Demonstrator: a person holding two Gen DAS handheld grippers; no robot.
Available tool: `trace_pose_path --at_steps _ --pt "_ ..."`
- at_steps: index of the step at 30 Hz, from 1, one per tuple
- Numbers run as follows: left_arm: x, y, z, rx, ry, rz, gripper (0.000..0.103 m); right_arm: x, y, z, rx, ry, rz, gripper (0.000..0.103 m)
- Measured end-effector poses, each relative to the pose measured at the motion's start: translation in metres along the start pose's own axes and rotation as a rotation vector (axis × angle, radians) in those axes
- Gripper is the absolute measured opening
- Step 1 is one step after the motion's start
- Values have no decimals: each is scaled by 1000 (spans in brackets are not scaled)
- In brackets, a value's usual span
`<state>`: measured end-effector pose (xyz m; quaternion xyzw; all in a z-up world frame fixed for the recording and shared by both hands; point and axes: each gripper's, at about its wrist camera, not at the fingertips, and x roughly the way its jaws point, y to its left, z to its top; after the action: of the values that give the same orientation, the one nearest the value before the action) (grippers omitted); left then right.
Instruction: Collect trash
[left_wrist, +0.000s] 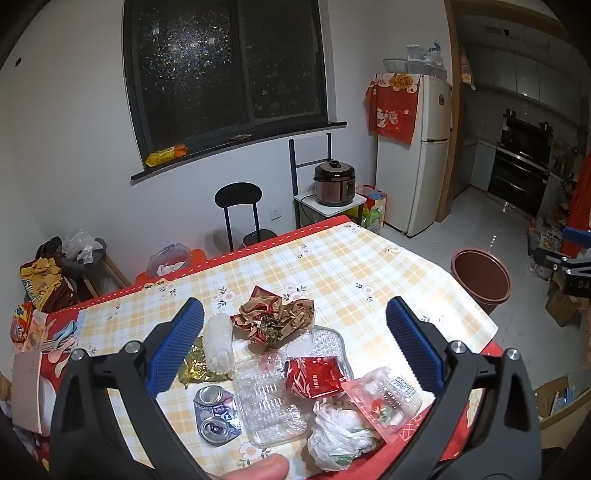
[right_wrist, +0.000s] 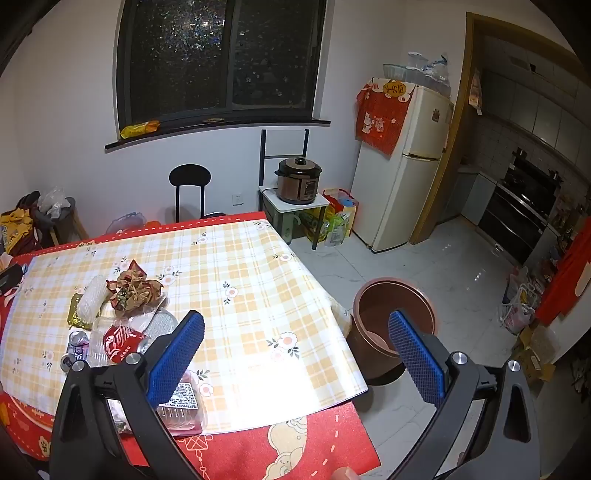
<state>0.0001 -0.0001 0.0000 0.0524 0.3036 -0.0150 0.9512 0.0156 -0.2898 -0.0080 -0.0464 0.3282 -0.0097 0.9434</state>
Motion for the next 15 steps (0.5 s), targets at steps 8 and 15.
trace_pose_path --at_steps 8,15 --pt "0 3 -1 7 -1 4 98 0 1 1 -3 7 5 99" --pt "1 2 0 11 0 8 98 -1 1 1 0 1 0 99"
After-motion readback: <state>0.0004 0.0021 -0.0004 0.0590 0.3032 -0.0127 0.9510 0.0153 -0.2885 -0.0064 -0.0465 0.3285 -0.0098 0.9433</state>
